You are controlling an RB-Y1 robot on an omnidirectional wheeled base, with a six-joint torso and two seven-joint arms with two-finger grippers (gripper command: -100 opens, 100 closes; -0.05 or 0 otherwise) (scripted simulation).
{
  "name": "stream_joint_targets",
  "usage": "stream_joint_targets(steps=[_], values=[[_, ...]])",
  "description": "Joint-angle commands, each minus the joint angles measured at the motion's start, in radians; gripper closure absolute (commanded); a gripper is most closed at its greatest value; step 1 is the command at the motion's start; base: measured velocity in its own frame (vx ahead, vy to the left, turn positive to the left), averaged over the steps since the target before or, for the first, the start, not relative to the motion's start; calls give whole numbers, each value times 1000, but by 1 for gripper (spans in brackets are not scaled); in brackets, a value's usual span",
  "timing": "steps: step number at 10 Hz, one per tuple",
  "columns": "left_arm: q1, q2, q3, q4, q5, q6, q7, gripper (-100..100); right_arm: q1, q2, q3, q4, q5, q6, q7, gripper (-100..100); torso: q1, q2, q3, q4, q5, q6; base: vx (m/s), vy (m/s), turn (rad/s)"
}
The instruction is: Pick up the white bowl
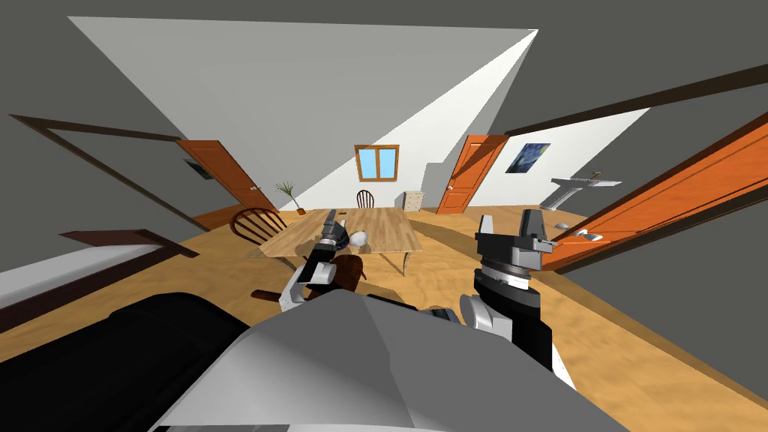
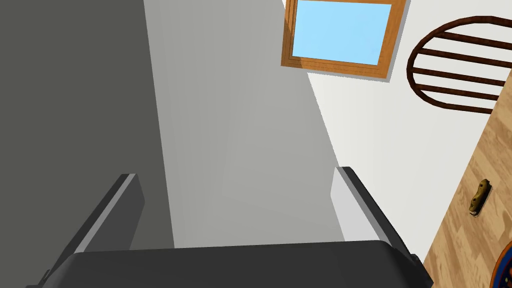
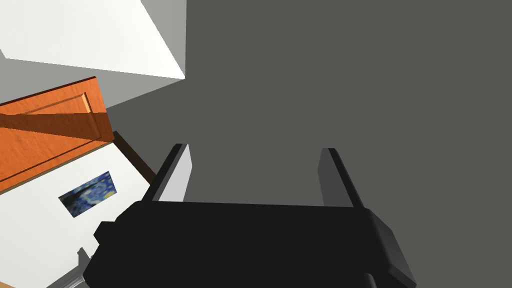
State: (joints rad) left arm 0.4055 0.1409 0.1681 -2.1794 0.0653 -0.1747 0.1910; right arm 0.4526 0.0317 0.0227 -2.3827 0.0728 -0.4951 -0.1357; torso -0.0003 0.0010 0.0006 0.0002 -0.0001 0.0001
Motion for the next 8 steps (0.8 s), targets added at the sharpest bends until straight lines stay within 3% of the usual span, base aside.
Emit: stream_joint_targets(steps=[1, 8], values=[[0, 3, 8, 1, 6, 32, 6, -100, 0, 0, 0, 0, 0, 0, 0, 0, 0, 0, 0, 0, 0, 0, -18, -8, -4], [-62, 28, 80, 61, 53, 214, 45, -100, 0, 0, 0, 0, 0, 0, 0, 0, 0, 0, 0, 0, 0, 0, -17, -9, -7]])
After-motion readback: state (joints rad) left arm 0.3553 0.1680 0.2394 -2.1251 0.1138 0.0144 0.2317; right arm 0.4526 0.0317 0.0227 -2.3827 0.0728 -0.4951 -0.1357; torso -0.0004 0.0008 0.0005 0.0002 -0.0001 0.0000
